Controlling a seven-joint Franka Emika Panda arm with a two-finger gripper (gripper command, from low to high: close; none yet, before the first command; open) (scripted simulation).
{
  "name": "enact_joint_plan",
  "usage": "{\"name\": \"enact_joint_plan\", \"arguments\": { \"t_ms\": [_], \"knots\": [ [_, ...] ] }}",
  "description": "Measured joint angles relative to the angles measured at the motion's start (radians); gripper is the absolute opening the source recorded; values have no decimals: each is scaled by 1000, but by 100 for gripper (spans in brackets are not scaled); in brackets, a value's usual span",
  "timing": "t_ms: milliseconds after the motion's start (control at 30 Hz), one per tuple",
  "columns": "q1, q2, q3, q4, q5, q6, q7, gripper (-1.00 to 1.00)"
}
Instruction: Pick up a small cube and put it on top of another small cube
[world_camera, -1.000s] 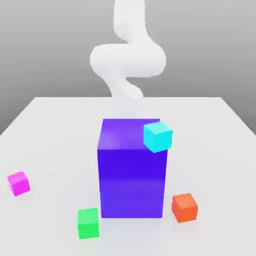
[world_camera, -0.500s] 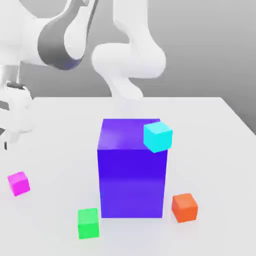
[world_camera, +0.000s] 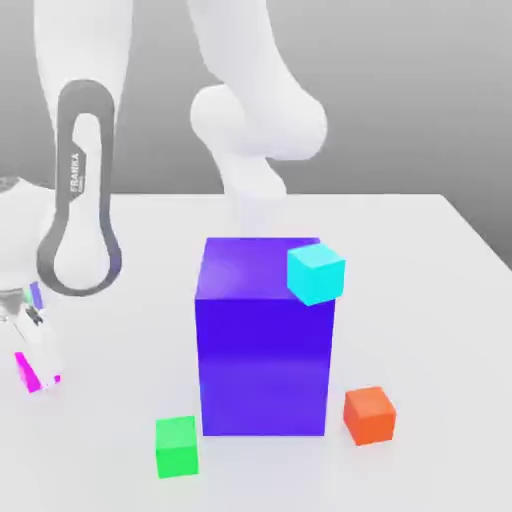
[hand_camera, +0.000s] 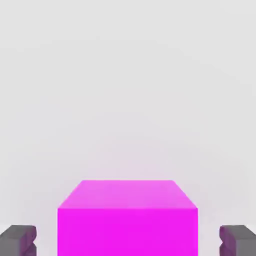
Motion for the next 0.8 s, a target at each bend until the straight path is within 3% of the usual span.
{"name": "enact_joint_plan", "arguments": {
  "t_ms": [133, 333, 800],
  "knots": [
    [1, -4, -2, -1, -6, -4, 4, -100],
    [93, -194, -133, -48, -197, -140, 140, -100],
    [82, -250, 13, -51, -233, -188, -436, -100]
  ]
}}
